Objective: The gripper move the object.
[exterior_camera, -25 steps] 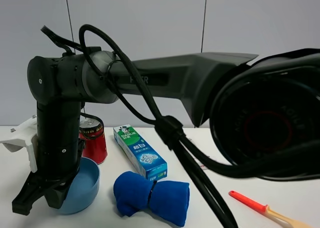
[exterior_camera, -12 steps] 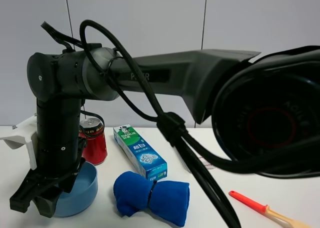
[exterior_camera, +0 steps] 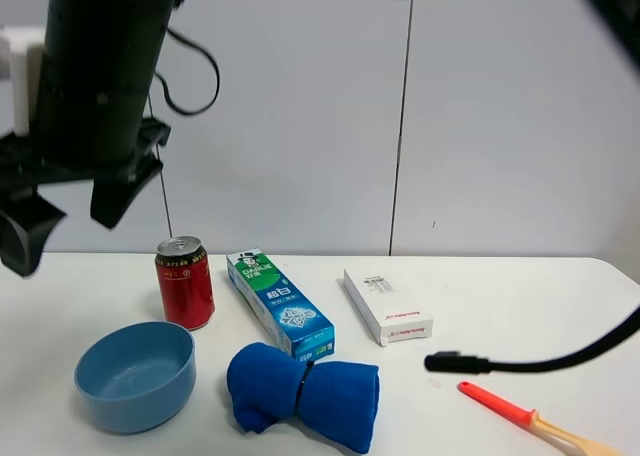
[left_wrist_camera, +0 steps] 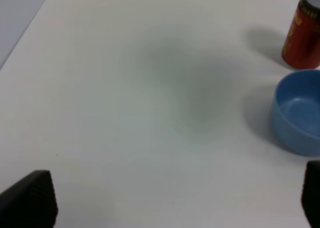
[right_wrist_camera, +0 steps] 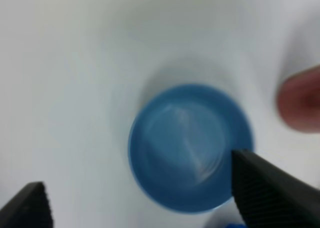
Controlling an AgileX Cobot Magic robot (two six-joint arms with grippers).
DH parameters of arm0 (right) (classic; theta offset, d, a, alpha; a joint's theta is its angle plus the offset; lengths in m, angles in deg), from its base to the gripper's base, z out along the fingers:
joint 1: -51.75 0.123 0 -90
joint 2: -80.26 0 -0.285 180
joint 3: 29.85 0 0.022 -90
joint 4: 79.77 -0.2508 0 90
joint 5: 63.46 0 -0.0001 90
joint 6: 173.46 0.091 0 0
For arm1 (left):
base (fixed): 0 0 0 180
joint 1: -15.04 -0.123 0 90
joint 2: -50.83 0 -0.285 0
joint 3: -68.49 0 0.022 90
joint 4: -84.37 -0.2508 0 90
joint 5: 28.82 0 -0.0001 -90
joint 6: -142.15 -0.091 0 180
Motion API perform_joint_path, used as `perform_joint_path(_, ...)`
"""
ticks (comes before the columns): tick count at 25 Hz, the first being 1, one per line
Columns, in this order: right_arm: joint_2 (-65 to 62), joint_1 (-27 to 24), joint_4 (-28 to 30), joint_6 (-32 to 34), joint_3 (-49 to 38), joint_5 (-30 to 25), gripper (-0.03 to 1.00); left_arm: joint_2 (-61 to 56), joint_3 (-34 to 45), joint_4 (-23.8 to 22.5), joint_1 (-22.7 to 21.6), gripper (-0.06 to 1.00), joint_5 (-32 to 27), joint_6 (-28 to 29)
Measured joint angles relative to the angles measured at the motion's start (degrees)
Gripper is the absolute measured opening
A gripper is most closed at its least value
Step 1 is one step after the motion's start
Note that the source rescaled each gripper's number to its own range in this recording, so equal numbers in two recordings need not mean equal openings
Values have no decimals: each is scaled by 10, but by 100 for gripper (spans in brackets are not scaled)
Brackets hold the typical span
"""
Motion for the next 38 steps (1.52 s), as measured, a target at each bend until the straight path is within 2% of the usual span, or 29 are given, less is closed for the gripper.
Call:
perform_joint_path(4, -67, 0, 1, 20, 0, 14, 87, 0, 0, 0, 0, 100, 0, 0)
perform_joint_path(7, -113, 0, 15, 22, 0, 14, 92, 0, 0, 0, 0, 100, 0, 0)
perform_joint_path(11, -172, 0, 41, 23, 0, 14, 93, 0, 0, 0, 0, 100, 0, 0)
perform_joint_path(19, -251, 0, 94, 66, 0, 25, 93, 0, 0, 0, 0, 100, 0, 0)
perform_joint_path(22, -263, 0, 130, 98, 0, 26, 93, 0, 0, 0, 0, 100, 0, 0)
perform_joint_path(26, -267, 0, 200, 206, 0, 22, 93, 0, 0, 0, 0, 100, 0, 0)
perform_joint_path(30, -267, 0, 308, 289, 0, -8, 93, 0, 0, 0, 0, 100, 0, 0)
perform_joint_path(33, -270, 0, 377, 304, 0, -8, 93, 0, 0, 0, 0, 100, 0, 0)
perform_joint_path(38, -299, 0, 398, 303, 0, -9, 93, 0, 0, 0, 0, 100, 0, 0)
